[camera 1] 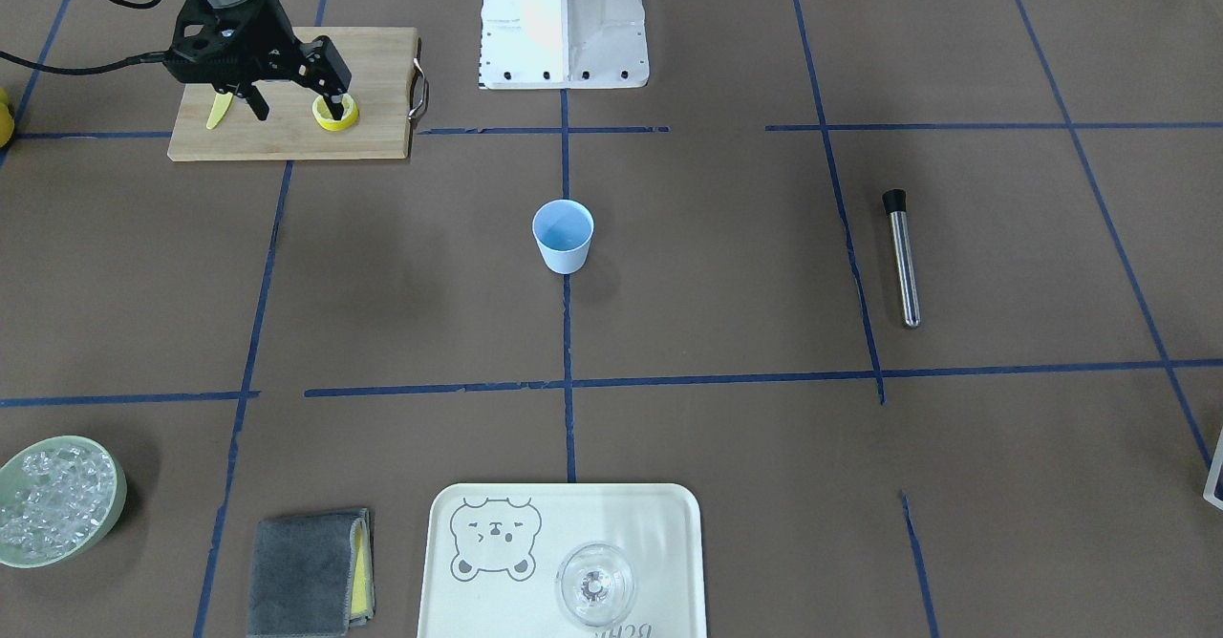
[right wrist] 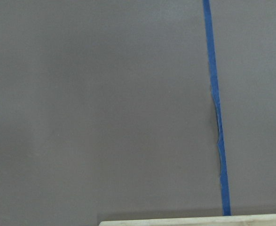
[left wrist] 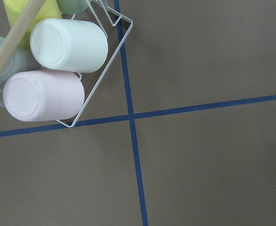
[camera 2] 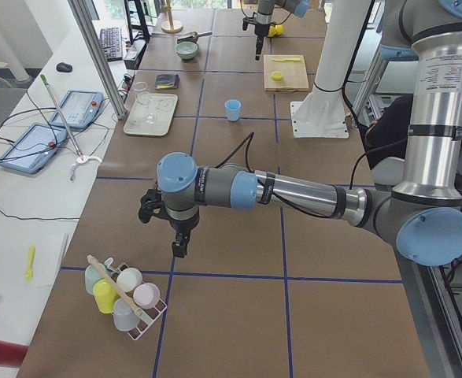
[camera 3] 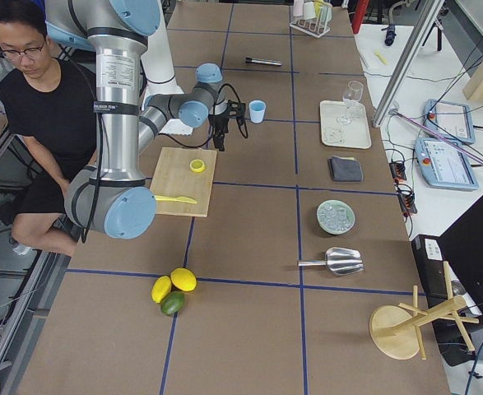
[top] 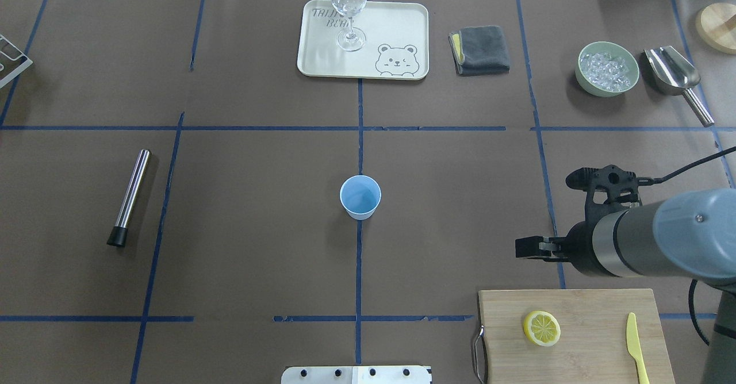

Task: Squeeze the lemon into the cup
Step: 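Move the right gripper down toward the lemon slice on the cutting board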

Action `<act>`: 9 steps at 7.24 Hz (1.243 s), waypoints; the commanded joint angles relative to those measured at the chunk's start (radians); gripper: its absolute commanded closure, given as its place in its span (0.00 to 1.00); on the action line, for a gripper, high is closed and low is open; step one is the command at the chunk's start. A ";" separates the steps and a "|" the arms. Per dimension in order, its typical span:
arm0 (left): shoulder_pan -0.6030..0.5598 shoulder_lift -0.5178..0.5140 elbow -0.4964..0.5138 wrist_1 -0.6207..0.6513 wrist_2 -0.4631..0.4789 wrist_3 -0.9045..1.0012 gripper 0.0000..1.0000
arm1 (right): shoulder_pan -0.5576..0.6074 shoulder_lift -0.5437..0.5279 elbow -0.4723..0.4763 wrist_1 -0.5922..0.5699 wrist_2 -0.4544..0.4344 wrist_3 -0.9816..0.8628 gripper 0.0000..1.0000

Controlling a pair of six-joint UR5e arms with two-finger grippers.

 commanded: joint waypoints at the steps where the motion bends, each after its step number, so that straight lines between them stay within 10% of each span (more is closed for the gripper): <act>1: 0.000 0.001 -0.001 0.000 -0.002 0.000 0.00 | -0.134 -0.053 -0.006 0.036 -0.123 0.076 0.00; 9: 0.000 0.002 0.001 0.000 -0.002 0.002 0.00 | -0.325 -0.134 -0.107 0.200 -0.265 0.173 0.00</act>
